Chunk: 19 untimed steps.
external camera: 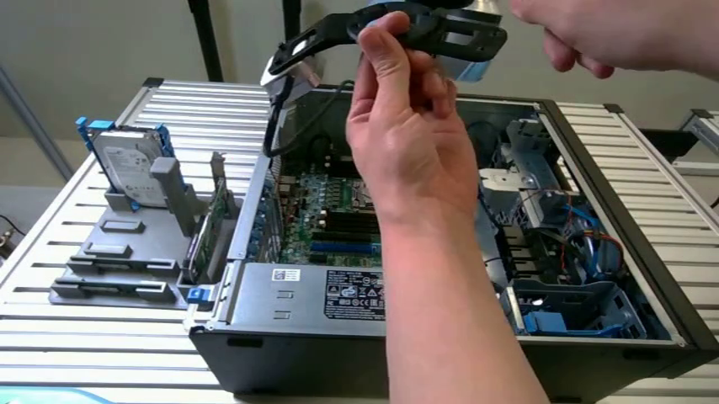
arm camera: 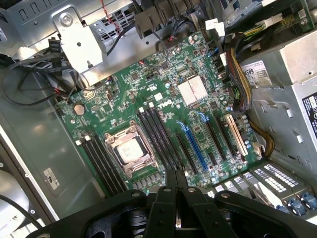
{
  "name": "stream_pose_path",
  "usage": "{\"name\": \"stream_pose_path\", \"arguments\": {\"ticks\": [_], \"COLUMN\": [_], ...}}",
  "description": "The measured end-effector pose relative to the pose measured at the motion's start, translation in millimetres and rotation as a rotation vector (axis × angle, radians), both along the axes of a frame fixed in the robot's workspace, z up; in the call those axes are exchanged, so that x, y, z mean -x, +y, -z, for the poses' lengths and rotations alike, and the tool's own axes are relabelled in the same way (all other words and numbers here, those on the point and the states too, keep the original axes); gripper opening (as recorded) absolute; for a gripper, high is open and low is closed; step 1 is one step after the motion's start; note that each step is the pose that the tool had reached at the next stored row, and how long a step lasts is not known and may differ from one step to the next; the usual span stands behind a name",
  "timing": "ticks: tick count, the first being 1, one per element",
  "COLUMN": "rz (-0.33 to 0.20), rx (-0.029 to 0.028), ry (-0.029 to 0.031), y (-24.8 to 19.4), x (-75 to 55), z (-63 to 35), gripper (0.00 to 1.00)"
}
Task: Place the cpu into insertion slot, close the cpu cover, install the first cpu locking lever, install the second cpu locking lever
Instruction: 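Install the second cpu locking lever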
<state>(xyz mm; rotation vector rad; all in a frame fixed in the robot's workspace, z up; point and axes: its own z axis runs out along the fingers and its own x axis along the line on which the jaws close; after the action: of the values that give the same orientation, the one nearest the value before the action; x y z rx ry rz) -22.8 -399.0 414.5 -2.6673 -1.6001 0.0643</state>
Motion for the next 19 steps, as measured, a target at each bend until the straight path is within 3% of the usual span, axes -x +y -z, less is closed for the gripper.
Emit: {"name": "stream_pose_path", "arguments": {"ticks": [19], "rz": [0.001], "rx": [0.0001], "ry": [0.0000], "y": [0.0], "x": [-0.1], "z": [0.0], "gripper": [0.11]}}
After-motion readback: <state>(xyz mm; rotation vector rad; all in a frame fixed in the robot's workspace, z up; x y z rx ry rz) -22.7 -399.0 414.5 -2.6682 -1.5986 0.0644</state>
